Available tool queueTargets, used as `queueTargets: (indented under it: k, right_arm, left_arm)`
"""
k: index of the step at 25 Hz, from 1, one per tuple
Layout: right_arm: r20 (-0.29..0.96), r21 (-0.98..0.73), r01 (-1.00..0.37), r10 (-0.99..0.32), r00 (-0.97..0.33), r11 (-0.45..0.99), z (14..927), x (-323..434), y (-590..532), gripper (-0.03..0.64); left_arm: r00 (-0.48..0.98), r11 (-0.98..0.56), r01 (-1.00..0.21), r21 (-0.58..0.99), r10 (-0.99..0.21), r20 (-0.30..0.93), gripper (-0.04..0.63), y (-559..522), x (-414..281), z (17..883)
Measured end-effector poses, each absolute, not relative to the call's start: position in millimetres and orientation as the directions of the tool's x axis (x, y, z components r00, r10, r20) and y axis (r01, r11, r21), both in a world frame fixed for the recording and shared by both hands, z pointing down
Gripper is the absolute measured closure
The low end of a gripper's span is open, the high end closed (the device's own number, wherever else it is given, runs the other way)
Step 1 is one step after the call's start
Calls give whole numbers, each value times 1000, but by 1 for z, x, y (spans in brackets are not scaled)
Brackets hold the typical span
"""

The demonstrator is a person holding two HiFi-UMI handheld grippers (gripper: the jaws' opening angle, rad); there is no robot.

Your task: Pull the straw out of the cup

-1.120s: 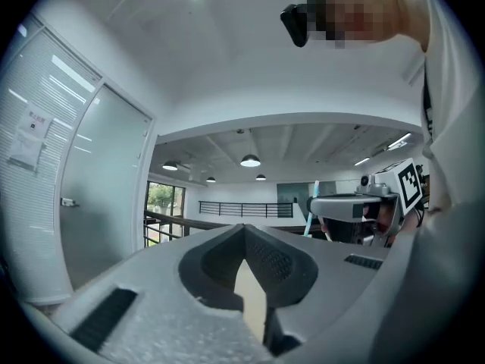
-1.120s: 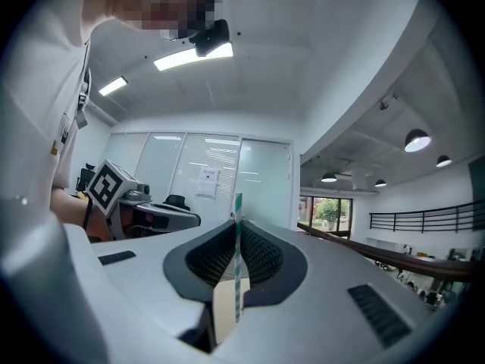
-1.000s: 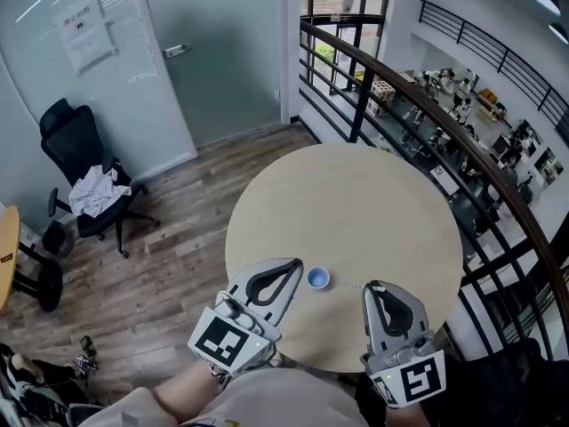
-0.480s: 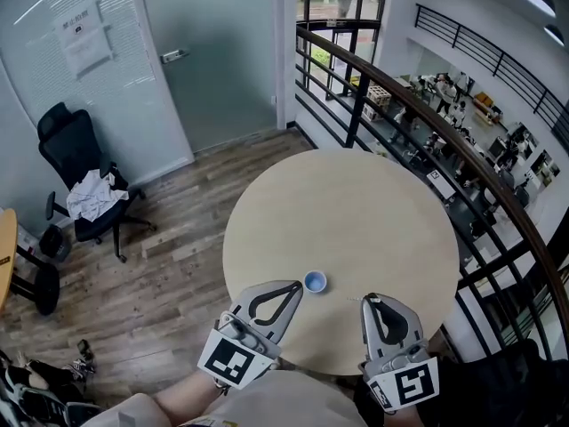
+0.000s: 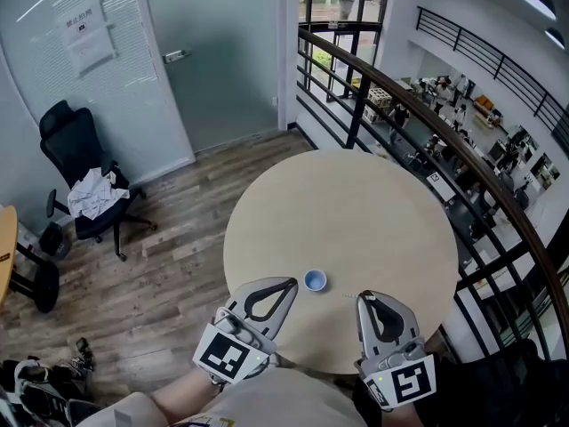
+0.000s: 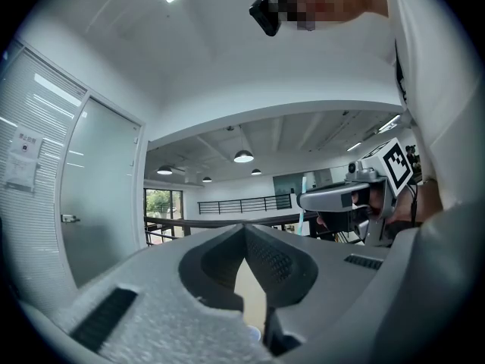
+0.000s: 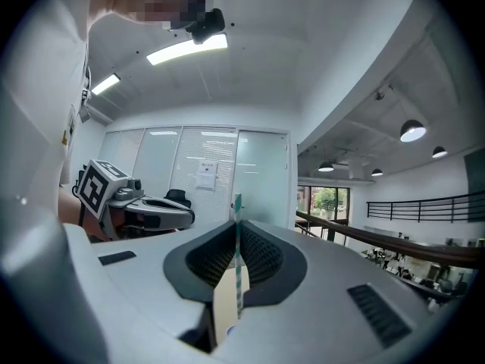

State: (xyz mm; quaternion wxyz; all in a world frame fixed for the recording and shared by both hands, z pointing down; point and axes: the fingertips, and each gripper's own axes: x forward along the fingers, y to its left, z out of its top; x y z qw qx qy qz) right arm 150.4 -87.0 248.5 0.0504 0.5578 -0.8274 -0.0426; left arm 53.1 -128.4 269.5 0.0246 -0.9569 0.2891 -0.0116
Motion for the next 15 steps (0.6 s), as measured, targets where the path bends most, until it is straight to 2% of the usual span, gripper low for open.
queueTargets:
  k: [15]
  right_arm:
    - [36,135,-913,-923,-384,385,253,139,-88,586]
  left_arm:
    - [827,-827,-560,-53,-561,11,583,-127,45,271]
